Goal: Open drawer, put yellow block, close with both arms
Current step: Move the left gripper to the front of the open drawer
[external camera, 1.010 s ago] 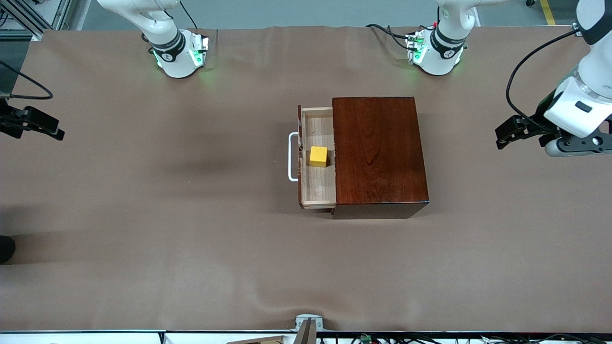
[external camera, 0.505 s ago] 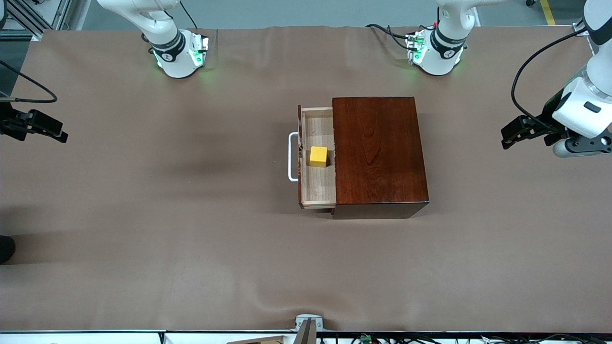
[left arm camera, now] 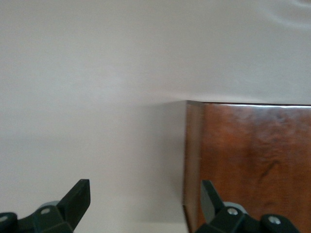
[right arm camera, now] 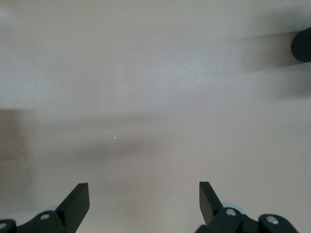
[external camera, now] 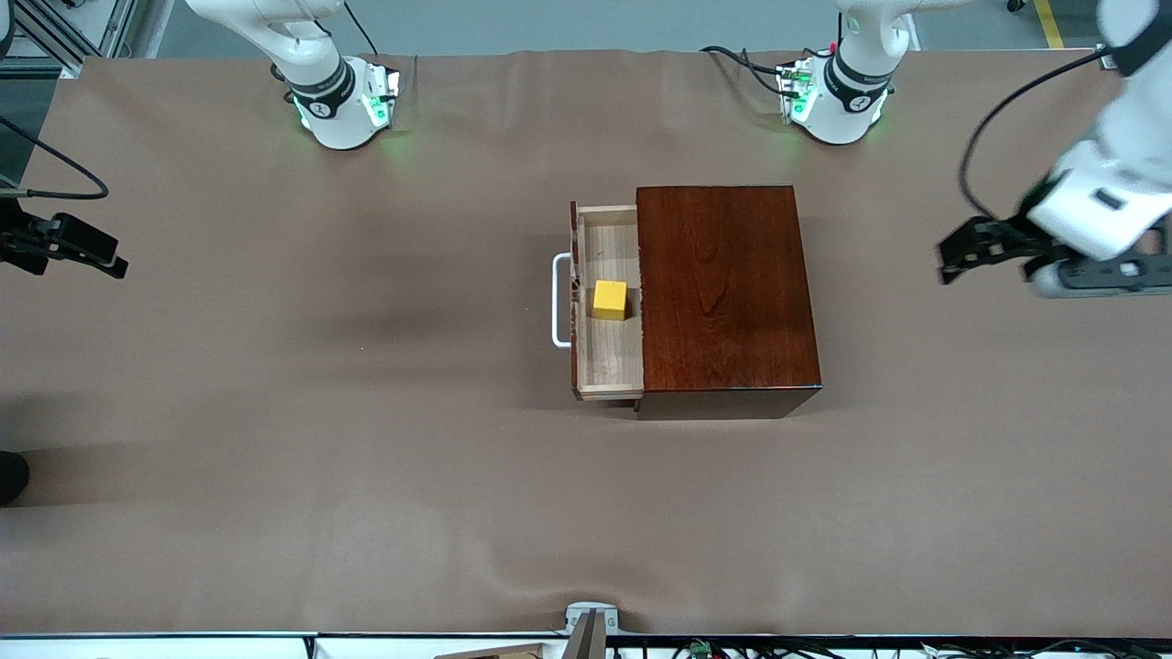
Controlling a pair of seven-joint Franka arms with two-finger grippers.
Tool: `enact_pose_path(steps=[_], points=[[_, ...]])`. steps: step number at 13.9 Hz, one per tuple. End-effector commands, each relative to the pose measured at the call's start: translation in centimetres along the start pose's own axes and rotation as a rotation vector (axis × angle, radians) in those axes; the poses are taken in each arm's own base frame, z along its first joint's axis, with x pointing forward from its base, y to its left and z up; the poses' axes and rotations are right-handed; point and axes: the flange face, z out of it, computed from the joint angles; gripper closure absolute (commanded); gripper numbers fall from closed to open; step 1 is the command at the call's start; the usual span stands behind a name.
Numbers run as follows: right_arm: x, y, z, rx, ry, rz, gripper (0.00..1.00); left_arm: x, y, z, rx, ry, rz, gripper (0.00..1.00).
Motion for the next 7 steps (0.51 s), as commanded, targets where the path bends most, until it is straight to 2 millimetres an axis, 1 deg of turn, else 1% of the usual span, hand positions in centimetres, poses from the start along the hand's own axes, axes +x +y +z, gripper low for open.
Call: enact_pose_path(steps=[1, 2, 3, 4, 5, 7], points=[[-0.5, 0.0, -0.3, 0.003, 0.002, 0.006, 0.0, -0.4, 6.8, 0.9, -0.019, -0.032, -0.096, 0.0], [-0.5, -0.2, -0.3, 0.003, 0.003, 0.003, 0.0, -0.2, 9.6, 1.3, -0.032, -0.038, -0.155, 0.0], [-0.5, -0.4, -0.3, 0.003, 0.005, 0.0, 0.0, -0.7, 13.0, 1.9, -0.037, -0.049, -0.22, 0.0], [-0.5, -0.3, -0.3, 0.003, 0.005, 0.001, 0.0, -1.3, 16.2, 3.2, -0.033, -0.066, -0.29, 0.0], [-0.5, -0.2, -0.4, 0.003, 0.006, 0.004, 0.0, -1.8, 18.6, 4.3, -0.031, -0.078, -0.341, 0.0], [-0.5, -0.2, -0.4, 0.003, 0.005, 0.006, 0.0, -3.7, 24.0, 6.4, -0.031, -0.095, -0.386, 0.0]])
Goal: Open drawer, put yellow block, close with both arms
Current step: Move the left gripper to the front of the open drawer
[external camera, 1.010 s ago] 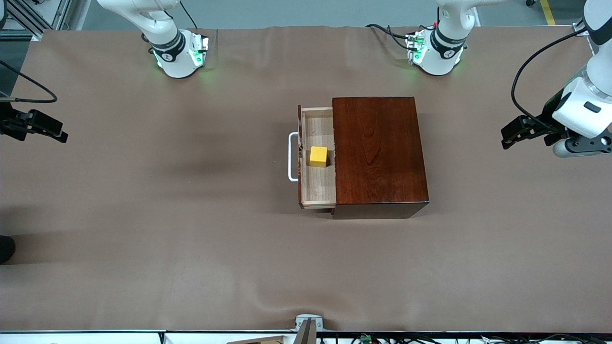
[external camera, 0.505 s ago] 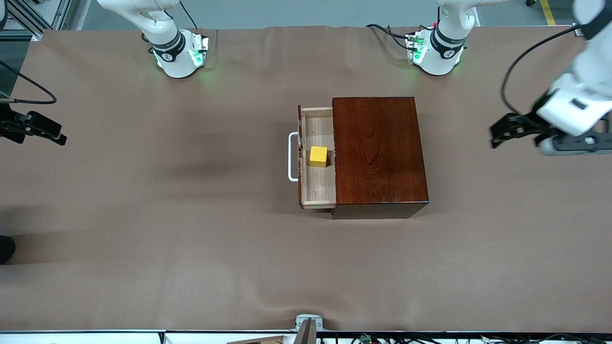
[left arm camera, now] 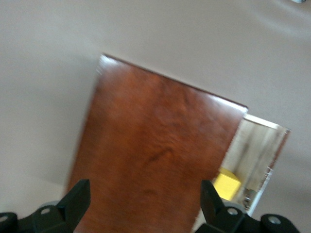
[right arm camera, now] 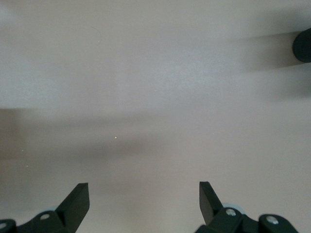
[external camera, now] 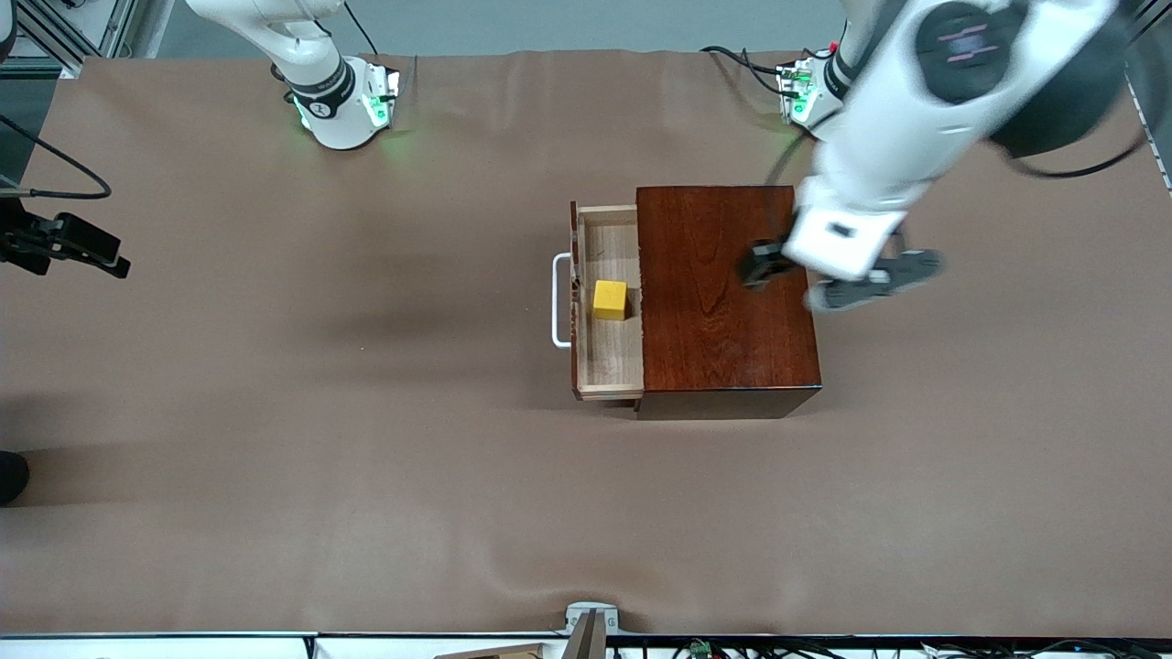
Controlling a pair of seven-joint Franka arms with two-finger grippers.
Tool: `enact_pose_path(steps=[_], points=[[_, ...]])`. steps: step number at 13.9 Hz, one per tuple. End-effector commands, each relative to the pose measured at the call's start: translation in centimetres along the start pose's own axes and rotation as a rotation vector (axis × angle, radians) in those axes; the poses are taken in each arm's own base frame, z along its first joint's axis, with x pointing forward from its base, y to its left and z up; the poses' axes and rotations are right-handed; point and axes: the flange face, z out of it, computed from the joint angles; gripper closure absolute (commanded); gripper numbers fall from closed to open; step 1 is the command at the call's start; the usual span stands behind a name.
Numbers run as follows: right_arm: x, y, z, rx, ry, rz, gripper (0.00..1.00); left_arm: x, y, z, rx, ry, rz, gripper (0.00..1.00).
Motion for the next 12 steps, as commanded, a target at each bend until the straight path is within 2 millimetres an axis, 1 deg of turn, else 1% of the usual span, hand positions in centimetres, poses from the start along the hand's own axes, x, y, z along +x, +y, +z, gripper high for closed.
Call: enact_pose_path(steps=[1, 2, 3, 4, 5, 7, 8, 9, 10, 12], points=[[-0.5, 0.1, -0.4, 0.002, 0.005, 0.01, 0.0, -3.2, 5.8, 2.5, -0.029, -0.015, -0.092, 0.0], [-0.5, 0.1, -0.5, 0.002, 0.006, 0.01, 0.0, -5.0, 8.0, 3.7, -0.046, -0.015, -0.155, 0.0], [-0.5, 0.1, -0.5, 0.002, 0.006, 0.01, 0.0, -7.3, 10.0, 5.0, -0.051, -0.022, -0.228, 0.0], [-0.5, 0.1, -0.5, 0.002, 0.006, 0.01, 0.0, -9.6, 11.8, 6.6, -0.041, -0.035, -0.311, 0.0], [-0.5, 0.1, -0.5, 0.002, 0.006, 0.01, 0.0, -11.4, 13.3, 8.4, -0.03, -0.046, -0.369, 0.0], [-0.6, 0.3, -0.6, 0.003, 0.003, 0.013, 0.0, -14.6, 15.2, 11.2, 0.001, -0.058, -0.433, 0.0], [-0.6, 0.3, -0.6, 0.003, 0.002, 0.013, 0.0, -16.2, 15.9, 11.9, 0.014, -0.058, -0.474, 0.0], [-0.6, 0.3, -0.6, 0.003, 0.002, 0.013, 0.0, -17.2, 16.5, 13.1, 0.033, -0.06, -0.536, 0.0], [-0.6, 0.3, -0.6, 0.003, 0.003, 0.013, 0.0, -17.3, 16.7, 13.9, 0.043, -0.06, -0.604, 0.0], [-0.7, 0.3, -0.7, 0.003, 0.003, 0.013, 0.0, -17.8, 17.6, 16.3, 0.042, -0.067, -0.742, 0.0]])
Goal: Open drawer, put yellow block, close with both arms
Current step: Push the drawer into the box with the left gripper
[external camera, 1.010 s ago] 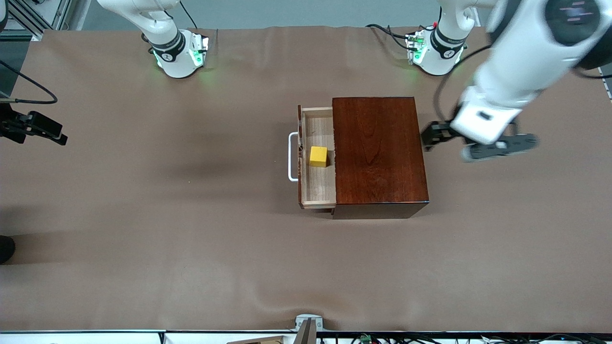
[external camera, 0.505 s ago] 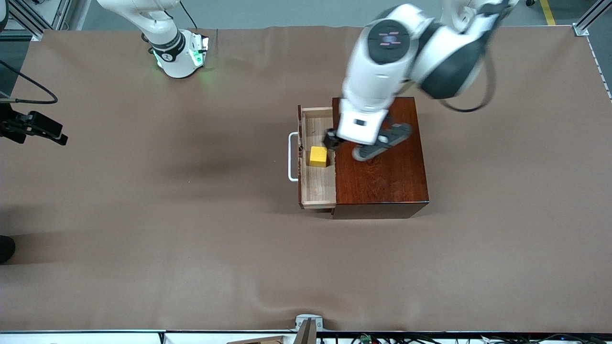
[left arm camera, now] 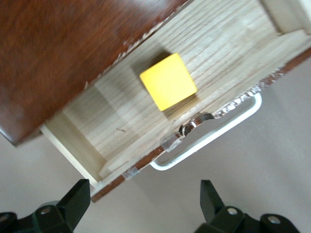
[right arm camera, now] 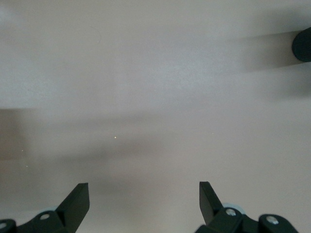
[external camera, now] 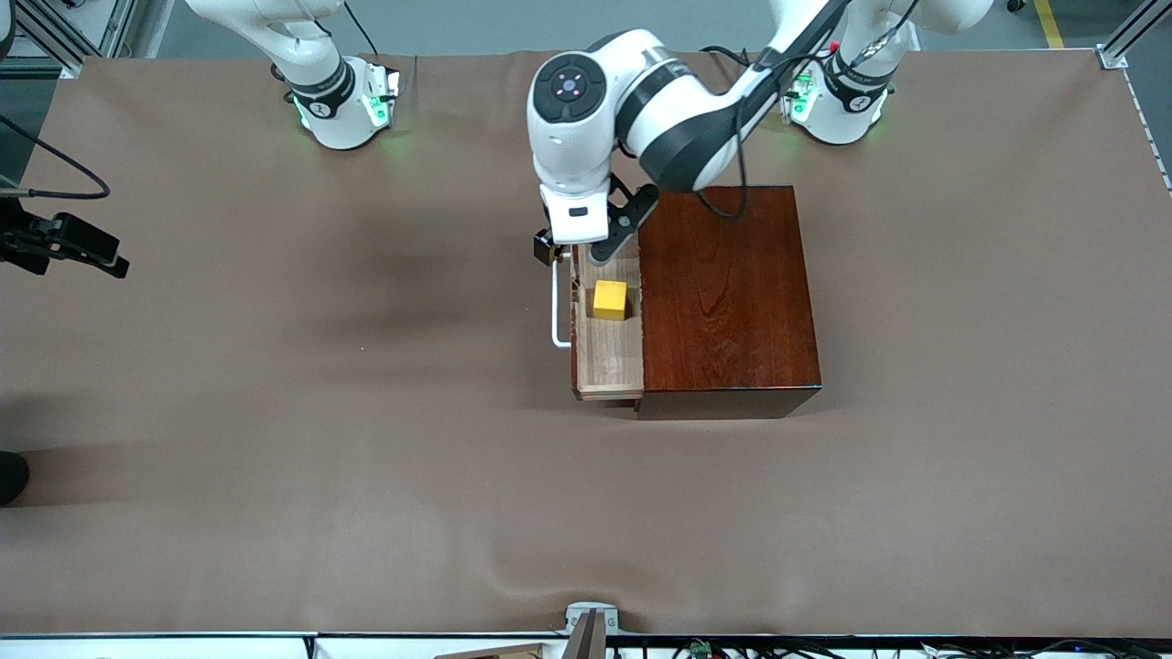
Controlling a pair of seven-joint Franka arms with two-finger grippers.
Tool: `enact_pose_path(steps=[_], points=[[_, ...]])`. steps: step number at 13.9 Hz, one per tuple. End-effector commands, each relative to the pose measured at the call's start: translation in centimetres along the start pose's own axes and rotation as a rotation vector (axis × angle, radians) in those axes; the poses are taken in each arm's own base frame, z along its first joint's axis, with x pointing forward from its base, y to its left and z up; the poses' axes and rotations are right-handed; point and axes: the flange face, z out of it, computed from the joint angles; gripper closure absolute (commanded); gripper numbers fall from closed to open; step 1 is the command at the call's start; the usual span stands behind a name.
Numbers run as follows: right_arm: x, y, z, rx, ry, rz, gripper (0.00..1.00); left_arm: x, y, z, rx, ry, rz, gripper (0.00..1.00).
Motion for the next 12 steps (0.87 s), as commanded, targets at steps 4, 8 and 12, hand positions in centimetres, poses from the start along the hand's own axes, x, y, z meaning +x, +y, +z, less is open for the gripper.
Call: enact_pose_path(steps=[4, 8, 12], points=[[-0.6, 0.2, -0.5, 0.003, 0.002, 0.011, 0.0, -1.5, 2.3, 2.9, -0.067, -0.051, -0.372, 0.0], [-0.7, 0.2, -0.7, 0.003, 0.004, 0.011, 0.0, -0.4, 4.1, 6.0, -0.094, -0.032, -0.537, 0.0], [-0.6, 0.1, -0.7, 0.003, 0.005, 0.009, 0.0, 1.1, 4.9, 7.9, -0.122, 0.044, -0.61, 0.0]])
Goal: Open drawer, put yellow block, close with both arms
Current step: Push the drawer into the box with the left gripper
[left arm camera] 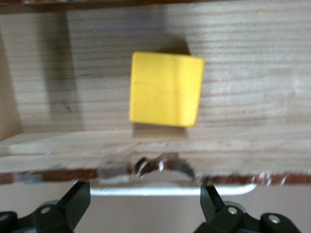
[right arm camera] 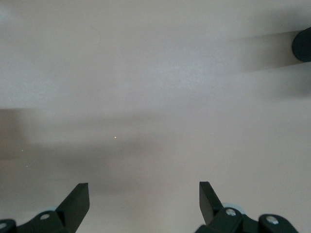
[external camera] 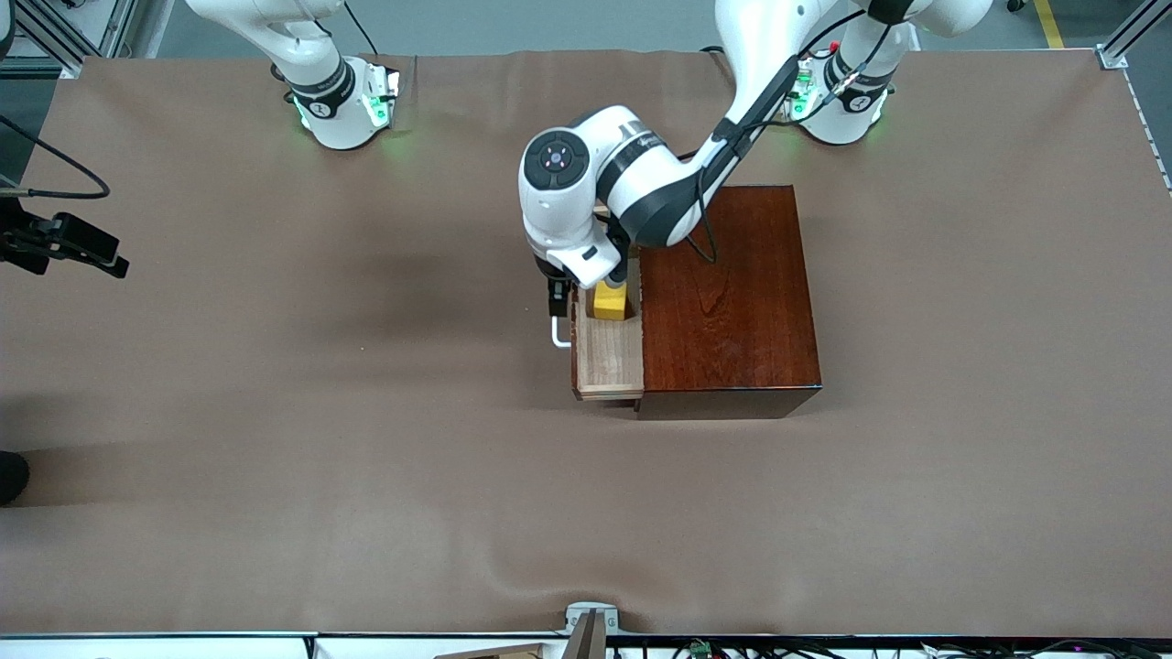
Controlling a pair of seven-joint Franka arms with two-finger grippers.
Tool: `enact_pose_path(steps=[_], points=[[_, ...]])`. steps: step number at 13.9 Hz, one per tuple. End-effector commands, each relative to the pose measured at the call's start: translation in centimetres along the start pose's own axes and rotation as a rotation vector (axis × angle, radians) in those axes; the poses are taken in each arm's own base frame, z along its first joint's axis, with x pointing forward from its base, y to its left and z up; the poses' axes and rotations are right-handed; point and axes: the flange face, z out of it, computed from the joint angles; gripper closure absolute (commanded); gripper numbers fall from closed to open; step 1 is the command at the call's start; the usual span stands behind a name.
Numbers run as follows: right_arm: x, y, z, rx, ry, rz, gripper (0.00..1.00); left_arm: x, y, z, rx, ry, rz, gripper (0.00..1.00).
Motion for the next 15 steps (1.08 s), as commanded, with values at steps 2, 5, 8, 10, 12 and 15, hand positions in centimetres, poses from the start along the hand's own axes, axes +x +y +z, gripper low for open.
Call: enact_pose_path(steps=[2, 5, 8, 10, 12, 15], points=[[-0.6, 0.1, -0.6, 0.003, 0.003, 0.009, 0.0, -0.1, 0.8, 0.1, -0.053, 0.023, -0.06, 0.0], [-0.6, 0.1, -0.7, 0.003, 0.006, 0.009, 0.0, 0.1, 0.7, -0.3, -0.068, 0.051, -0.044, 0.0], [-0.6, 0.1, -0.7, 0.003, 0.006, 0.009, 0.0, 0.9, 0.2, -0.5, -0.041, 0.12, -0.039, 0.0], [-0.6, 0.1, -0.7, 0.003, 0.004, 0.009, 0.0, 1.3, -0.1, -1.2, -0.033, 0.156, -0.035, 0.0], [-0.6, 0.2, -0.7, 0.003, 0.006, 0.011, 0.0, 2.0, -0.2, -1.4, -0.008, 0.193, -0.043, 0.0], [-0.6, 0.2, -0.7, 0.003, 0.006, 0.011, 0.0, 2.8, -0.4, -0.7, 0.016, 0.254, -0.042, 0.0]])
